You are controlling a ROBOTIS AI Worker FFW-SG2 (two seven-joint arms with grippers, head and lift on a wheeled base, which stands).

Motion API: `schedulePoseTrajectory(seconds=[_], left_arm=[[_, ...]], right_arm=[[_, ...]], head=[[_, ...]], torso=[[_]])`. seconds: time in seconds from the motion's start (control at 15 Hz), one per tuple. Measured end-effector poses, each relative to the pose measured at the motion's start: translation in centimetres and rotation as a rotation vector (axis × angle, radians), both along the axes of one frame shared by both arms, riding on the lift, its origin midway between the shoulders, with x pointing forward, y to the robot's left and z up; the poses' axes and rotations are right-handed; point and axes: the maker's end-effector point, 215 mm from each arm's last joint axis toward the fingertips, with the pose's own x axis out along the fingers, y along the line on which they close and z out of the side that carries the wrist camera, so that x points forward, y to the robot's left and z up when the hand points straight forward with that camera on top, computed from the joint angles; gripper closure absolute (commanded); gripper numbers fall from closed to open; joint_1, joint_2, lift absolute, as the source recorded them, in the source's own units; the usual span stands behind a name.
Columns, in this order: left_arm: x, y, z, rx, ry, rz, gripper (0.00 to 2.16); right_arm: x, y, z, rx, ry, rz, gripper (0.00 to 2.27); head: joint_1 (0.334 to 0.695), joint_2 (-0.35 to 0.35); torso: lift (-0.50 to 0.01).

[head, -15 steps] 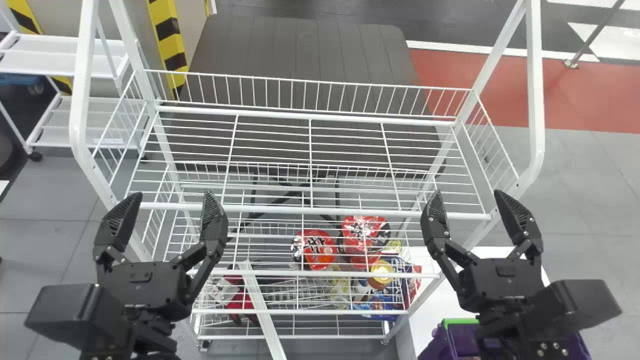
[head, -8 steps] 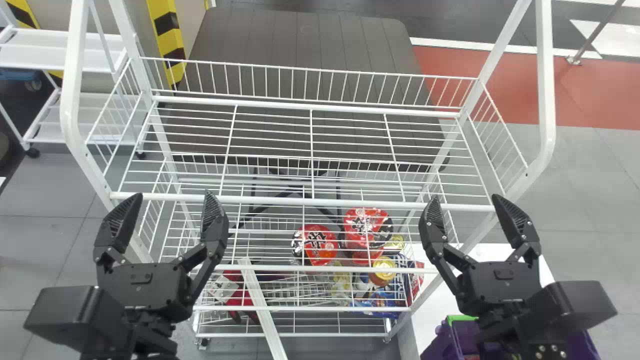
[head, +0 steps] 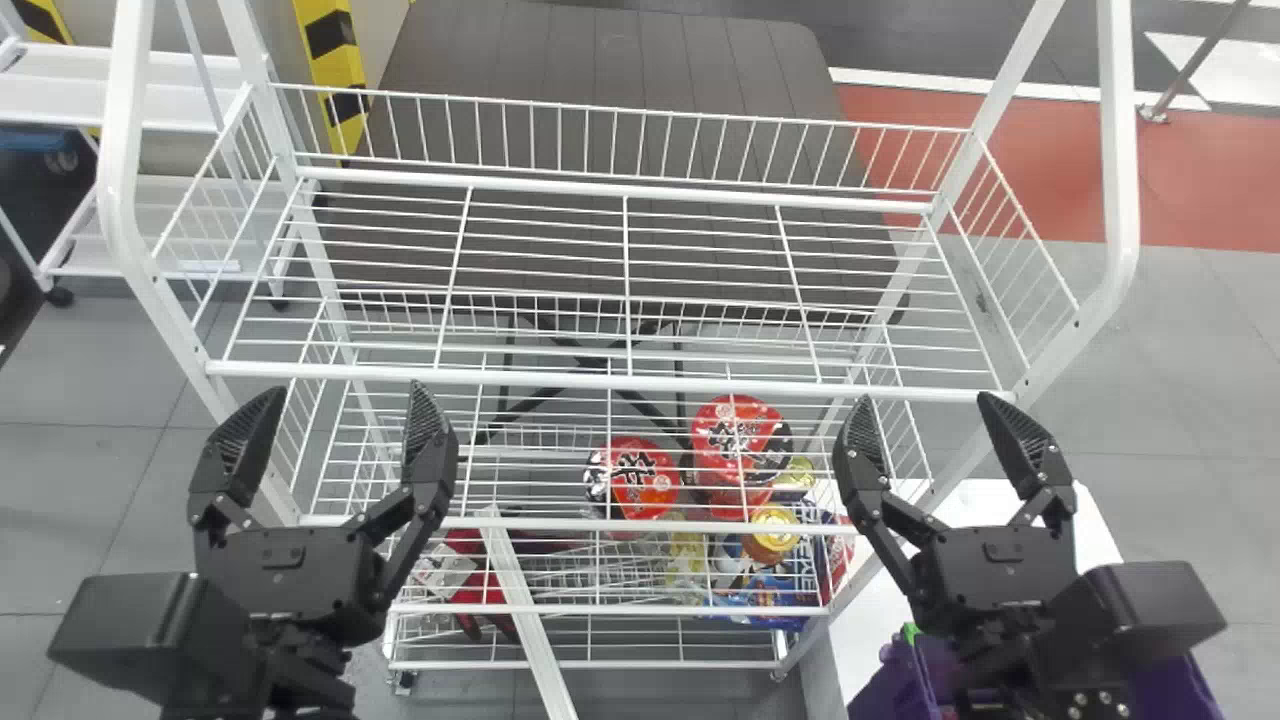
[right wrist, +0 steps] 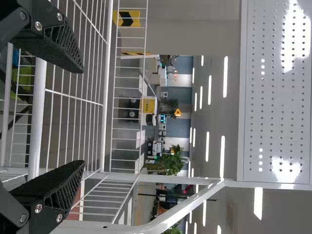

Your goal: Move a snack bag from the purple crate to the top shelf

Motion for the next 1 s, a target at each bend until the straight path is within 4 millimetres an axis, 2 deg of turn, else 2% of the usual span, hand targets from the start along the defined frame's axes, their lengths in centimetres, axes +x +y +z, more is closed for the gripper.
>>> schedulePoseTrajectory(seconds=[1.0], left_arm=[[0.04,0.26,0.32,0.0,-0.011,0.002,0.14]], right_arm=[[-0.15,0.3,-1.02,-0.023,0.045,0.009,0.17]], head=[[0.695,-0.102]], torso=[[-0.156]])
